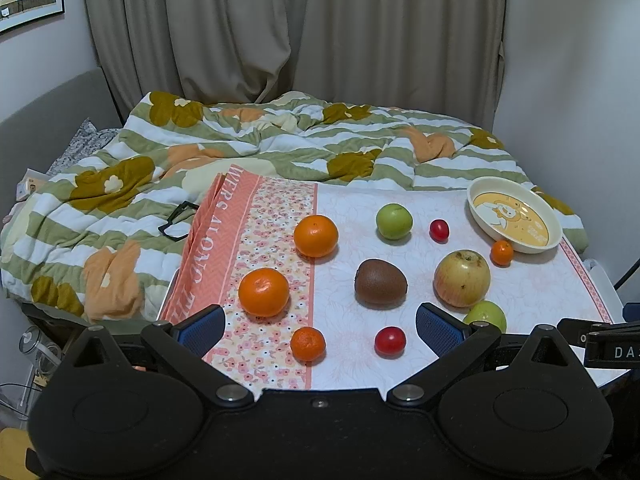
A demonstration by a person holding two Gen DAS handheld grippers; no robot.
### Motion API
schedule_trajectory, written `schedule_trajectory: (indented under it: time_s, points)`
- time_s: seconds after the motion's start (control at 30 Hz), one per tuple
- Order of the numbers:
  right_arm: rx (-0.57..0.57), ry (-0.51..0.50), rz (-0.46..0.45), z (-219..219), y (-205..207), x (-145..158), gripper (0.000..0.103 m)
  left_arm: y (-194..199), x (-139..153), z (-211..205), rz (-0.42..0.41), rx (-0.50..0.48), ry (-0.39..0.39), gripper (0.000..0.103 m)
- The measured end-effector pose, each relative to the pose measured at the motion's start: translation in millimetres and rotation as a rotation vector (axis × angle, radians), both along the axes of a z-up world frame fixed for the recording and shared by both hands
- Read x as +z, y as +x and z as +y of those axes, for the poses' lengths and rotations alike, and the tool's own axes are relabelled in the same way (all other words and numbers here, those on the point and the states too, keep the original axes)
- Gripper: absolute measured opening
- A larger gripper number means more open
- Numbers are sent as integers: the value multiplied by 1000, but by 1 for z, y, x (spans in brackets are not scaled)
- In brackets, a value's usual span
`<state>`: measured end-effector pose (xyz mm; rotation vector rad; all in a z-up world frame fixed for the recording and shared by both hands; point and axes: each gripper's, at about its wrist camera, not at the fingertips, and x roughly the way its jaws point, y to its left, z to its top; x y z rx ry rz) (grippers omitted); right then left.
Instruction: Organize fruits
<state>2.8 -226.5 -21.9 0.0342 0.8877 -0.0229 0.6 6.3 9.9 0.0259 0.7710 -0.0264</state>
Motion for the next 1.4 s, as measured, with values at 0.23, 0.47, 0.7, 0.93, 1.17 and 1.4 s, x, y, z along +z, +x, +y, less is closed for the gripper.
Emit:
schedule_trajectory:
  time_s: [0.23,0.47,0.7,0.93,1.17,1.4]
  points:
    - [16,17,-11,10,-6,0,103,6,-6,2,14,-10,4,103]
    - [22,46,-5,12,-1,-7,103,9,-16,7,19,-39,-10,103]
    - [19,55,-1,16,11,-37,103,23,-49,11,24,-65,19,103]
    - [26,54,5,21,28,-75,103,38,-92,12,52,-82,67,101]
    - [53,65,-8,28,41,-100,103,55,-124,10,83,-89,82,80]
    - [81,56,-12,34,53,-111,103,63,-138,10,92,-80,79,63]
